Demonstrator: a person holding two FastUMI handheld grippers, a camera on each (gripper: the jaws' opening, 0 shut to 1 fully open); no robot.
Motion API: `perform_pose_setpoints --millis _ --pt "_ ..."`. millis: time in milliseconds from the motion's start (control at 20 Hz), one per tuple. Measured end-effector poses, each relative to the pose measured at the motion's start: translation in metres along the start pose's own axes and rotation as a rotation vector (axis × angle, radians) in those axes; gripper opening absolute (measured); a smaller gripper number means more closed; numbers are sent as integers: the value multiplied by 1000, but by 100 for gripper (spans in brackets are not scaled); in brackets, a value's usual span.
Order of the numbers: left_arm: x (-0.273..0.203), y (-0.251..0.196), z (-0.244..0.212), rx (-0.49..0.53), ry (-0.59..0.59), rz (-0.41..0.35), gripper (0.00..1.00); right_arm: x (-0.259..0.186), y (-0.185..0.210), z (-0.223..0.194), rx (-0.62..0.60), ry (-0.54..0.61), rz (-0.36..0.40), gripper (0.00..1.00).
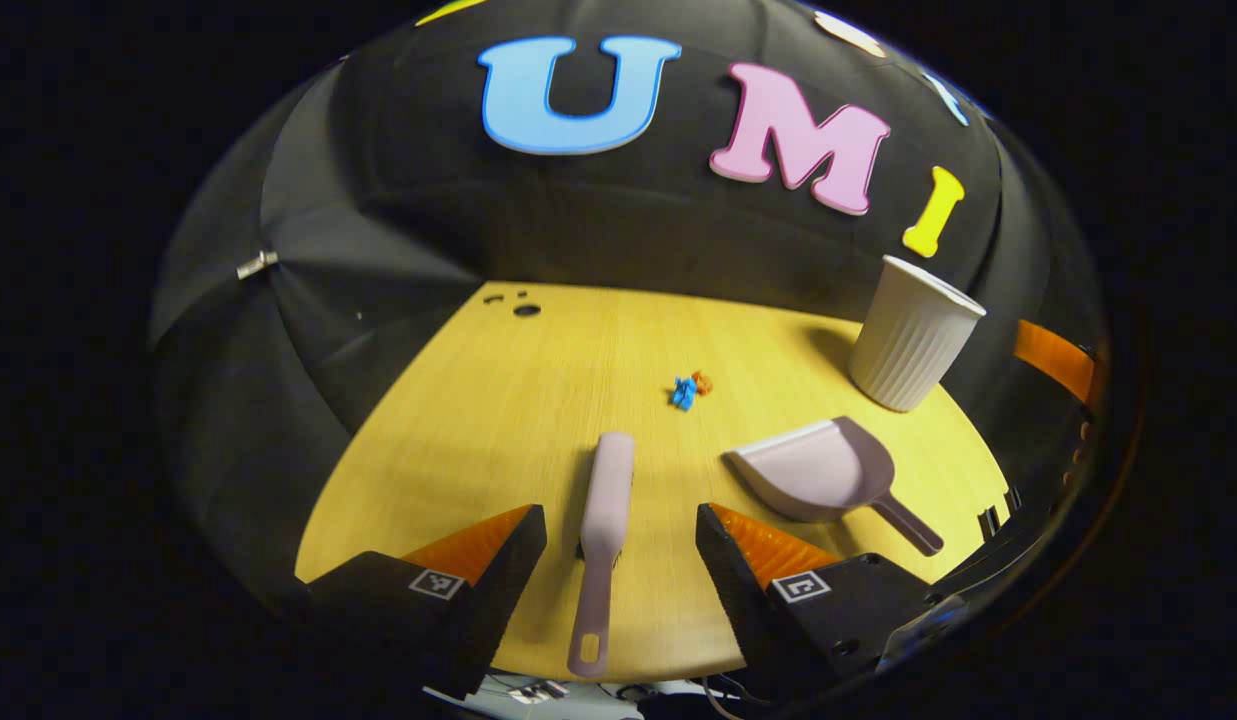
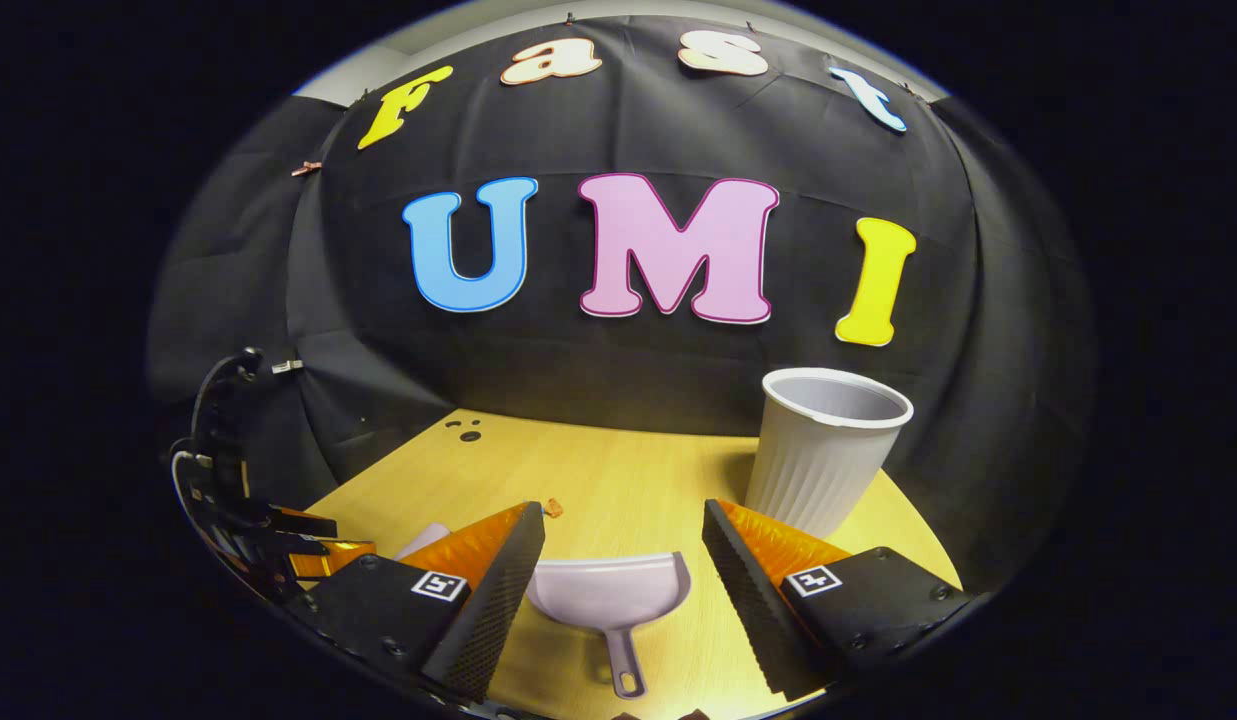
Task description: Pick up the small broom and dustpan from the desktop, sweep the trash into the dustpan with the broom, and then empty the trash into the garbage bin.
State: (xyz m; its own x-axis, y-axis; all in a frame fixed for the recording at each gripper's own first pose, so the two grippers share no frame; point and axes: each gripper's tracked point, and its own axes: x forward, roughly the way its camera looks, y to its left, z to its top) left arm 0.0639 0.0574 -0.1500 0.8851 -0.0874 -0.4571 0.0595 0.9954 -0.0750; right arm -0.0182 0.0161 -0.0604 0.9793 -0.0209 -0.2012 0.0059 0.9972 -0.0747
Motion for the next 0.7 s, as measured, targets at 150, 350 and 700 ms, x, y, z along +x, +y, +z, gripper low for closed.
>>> perform_pose_setpoints --millis 150,350,700 --pt "29 9 -27 -26 144 -1 96 -9 -9 -5 -7 14 -31 98" --pt "54 14 -47 0 273 17 95 -27 -28 -12 -22 23 -100 98" --pt "84 18 -66 108 364 47 89 -57 -55 -25 24 47 -213 98"
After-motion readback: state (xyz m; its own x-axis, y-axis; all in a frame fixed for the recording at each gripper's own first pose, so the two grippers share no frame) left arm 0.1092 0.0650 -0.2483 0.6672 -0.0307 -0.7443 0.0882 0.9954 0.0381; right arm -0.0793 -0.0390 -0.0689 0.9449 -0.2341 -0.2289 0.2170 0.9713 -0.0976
